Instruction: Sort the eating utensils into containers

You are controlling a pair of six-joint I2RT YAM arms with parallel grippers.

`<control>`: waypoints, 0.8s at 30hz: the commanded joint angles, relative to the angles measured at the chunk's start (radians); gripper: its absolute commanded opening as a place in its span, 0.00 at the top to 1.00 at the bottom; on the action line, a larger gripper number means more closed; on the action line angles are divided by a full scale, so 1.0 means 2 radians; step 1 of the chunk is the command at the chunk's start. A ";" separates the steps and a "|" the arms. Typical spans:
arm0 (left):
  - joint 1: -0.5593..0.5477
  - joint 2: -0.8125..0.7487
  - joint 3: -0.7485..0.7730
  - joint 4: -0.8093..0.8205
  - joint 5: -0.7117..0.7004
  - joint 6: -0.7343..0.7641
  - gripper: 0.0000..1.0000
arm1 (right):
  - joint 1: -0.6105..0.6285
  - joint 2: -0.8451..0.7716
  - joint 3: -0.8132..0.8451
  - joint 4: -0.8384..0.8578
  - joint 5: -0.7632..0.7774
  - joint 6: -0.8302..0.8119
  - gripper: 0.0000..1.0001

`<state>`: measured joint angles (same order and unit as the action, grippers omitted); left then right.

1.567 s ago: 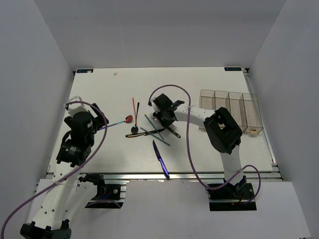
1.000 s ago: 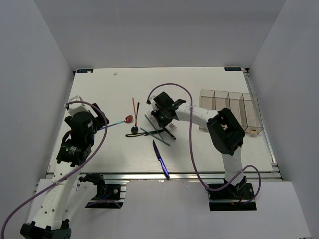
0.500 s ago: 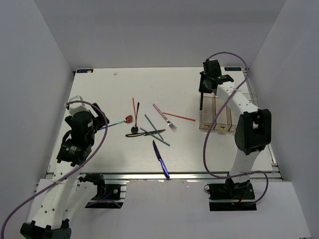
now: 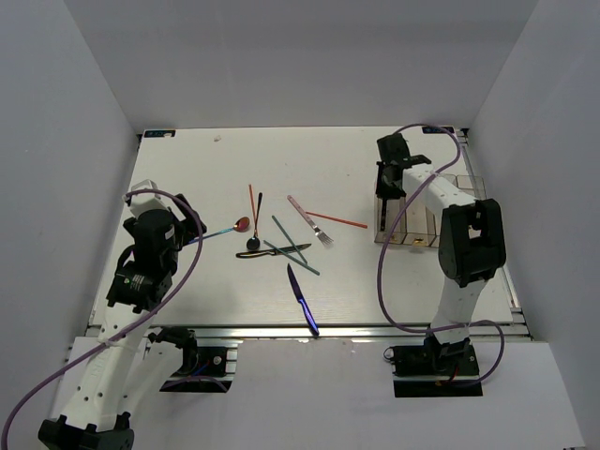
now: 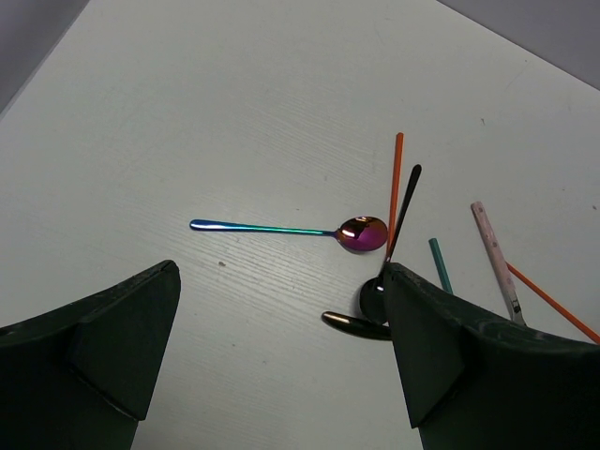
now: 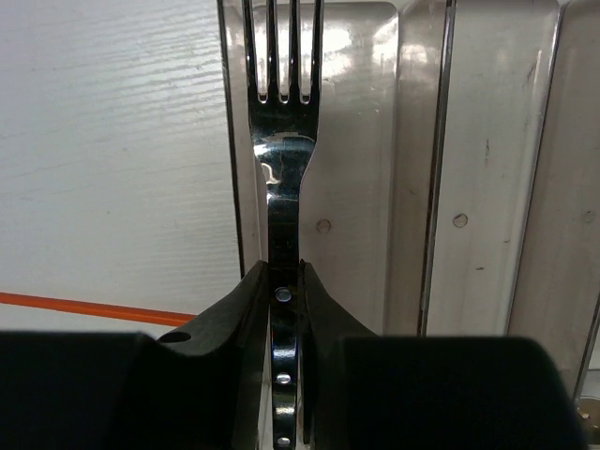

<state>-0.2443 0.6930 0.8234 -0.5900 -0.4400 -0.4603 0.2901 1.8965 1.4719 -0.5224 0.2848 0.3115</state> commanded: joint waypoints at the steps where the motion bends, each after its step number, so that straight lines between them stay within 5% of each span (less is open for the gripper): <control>1: 0.000 0.001 -0.001 0.011 0.007 0.005 0.02 | -0.005 -0.012 -0.003 0.020 0.006 0.004 1.00; 16: 0.001 0.004 -0.002 0.013 0.012 0.005 0.02 | -0.006 -0.073 -0.086 0.035 -0.027 0.011 0.96; 19: 0.001 0.007 -0.001 0.012 0.014 0.005 0.02 | -0.006 -0.079 -0.086 0.034 -0.032 0.009 0.69; 20: 0.001 0.008 -0.002 0.012 0.014 0.005 0.02 | -0.005 -0.082 -0.082 0.033 -0.033 0.006 0.43; 22: 0.001 0.008 -0.002 0.013 0.014 0.005 0.02 | -0.005 -0.083 -0.073 0.031 -0.032 0.002 0.29; 24: 0.001 0.009 -0.002 0.013 0.015 0.006 0.02 | -0.005 -0.081 -0.051 0.019 -0.031 -0.006 0.29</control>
<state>-0.2443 0.7120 0.8234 -0.5896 -0.4213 -0.4564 0.2787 1.7660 1.3037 -0.4919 0.2333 0.3103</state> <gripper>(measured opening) 0.979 0.707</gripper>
